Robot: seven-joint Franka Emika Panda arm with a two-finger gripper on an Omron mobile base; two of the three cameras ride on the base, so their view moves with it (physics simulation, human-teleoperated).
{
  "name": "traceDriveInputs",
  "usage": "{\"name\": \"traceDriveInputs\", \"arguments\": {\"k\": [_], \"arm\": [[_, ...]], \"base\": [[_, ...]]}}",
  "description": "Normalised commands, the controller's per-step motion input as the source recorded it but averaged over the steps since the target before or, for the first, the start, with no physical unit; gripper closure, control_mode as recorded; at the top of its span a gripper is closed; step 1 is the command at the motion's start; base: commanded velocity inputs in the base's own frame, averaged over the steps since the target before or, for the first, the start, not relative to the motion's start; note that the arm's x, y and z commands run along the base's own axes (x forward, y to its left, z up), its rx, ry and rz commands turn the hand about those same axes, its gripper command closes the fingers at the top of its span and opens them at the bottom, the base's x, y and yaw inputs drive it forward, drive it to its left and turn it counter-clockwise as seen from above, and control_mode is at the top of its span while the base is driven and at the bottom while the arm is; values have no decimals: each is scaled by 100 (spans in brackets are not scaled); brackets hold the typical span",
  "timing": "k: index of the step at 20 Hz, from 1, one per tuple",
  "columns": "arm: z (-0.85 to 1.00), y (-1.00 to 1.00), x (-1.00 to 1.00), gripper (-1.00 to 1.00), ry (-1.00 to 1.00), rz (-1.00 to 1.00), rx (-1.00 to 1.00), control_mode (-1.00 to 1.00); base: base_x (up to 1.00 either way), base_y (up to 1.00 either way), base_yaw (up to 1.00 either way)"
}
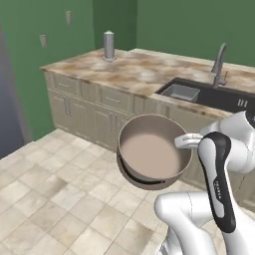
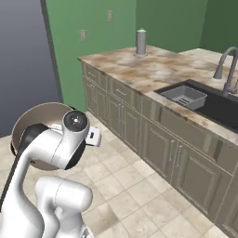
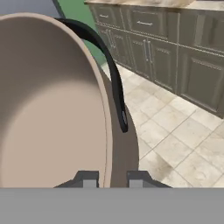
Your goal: Move the pot and pan from the stove into the sink.
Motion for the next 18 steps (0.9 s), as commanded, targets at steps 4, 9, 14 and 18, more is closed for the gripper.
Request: {"name": "traceDriveInputs", "arguments": {"k": [4,9,14,18], "arm": [[0,0,0,100,0,0,0,100],[0,0,0,100,0,0,0,100],[0,0,0,100,0,0,0,100],[0,0,0,100,0,0,0,100]], "base": [[0,-9,-48],[0,-12,-47],[0,-11,-47],[0,-12,-46]]}}
